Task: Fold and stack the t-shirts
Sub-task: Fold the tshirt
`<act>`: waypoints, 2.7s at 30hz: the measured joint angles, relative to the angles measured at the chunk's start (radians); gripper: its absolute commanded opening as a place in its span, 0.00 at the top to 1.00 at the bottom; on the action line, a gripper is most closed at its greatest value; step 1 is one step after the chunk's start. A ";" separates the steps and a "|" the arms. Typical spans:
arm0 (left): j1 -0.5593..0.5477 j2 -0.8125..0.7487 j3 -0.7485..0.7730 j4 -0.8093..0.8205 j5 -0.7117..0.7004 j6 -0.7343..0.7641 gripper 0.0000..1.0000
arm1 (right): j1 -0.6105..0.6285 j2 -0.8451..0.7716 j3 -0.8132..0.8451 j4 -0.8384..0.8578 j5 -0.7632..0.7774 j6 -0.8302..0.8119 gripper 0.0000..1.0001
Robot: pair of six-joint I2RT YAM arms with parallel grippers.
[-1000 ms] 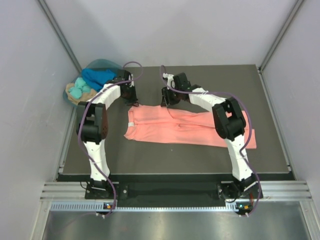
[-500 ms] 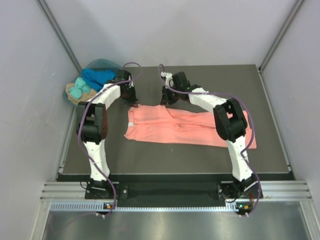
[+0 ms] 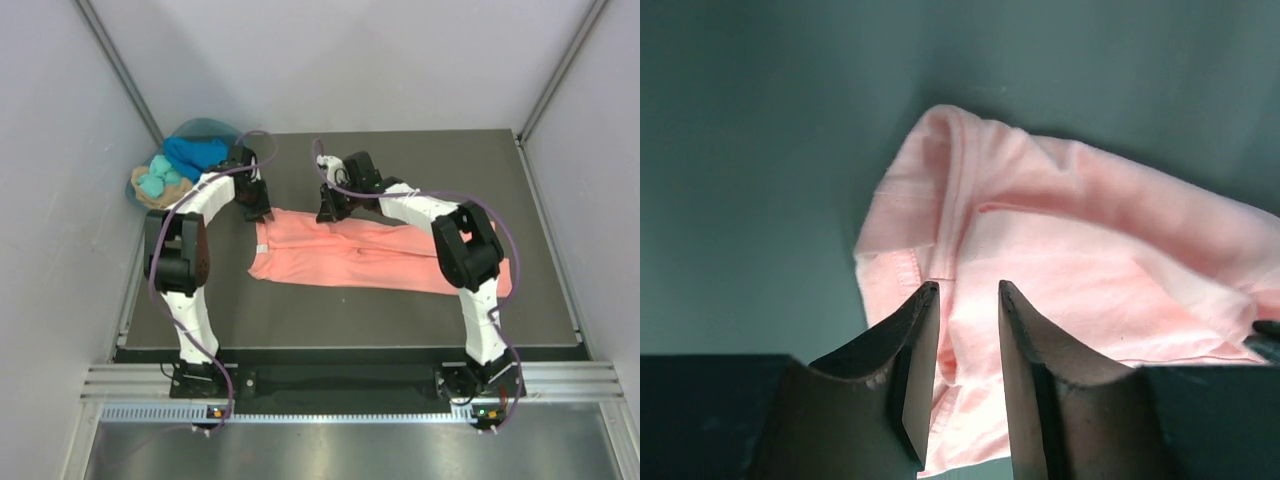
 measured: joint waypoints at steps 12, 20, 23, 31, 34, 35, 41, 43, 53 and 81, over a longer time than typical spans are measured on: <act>0.023 -0.159 -0.139 0.034 0.108 -0.051 0.63 | 0.003 -0.058 -0.146 -0.006 -0.108 -0.081 0.99; 0.022 -0.182 -0.261 0.087 0.188 -0.077 0.63 | 0.005 -0.082 -0.184 -0.010 -0.126 -0.109 0.99; 0.022 -0.182 -0.271 0.102 0.203 -0.075 0.63 | 0.007 -0.093 -0.194 -0.005 -0.127 -0.109 0.99; 0.035 -0.175 -0.261 0.189 0.238 -0.018 0.63 | 0.009 -0.105 -0.196 -0.006 -0.137 -0.108 0.99; 0.040 -0.141 -0.234 0.206 0.249 0.016 0.62 | 0.009 -0.105 -0.196 -0.005 -0.146 -0.108 1.00; 0.042 -0.126 -0.225 0.216 0.261 0.034 0.61 | 0.009 -0.105 -0.196 -0.006 -0.146 -0.107 0.99; 0.045 -0.037 -0.193 0.243 0.362 0.115 0.60 | 0.009 -0.105 -0.194 -0.006 -0.153 -0.106 1.00; 0.045 -0.017 -0.183 0.253 0.387 0.139 0.60 | 0.009 -0.105 -0.193 -0.006 -0.156 -0.106 0.99; 0.045 0.025 -0.131 0.290 0.425 0.229 0.59 | 0.009 -0.104 -0.187 -0.017 -0.167 -0.114 0.99; 0.045 0.021 -0.132 0.291 0.486 0.298 1.00 | 0.002 -0.090 -0.172 -0.034 -0.195 -0.131 1.00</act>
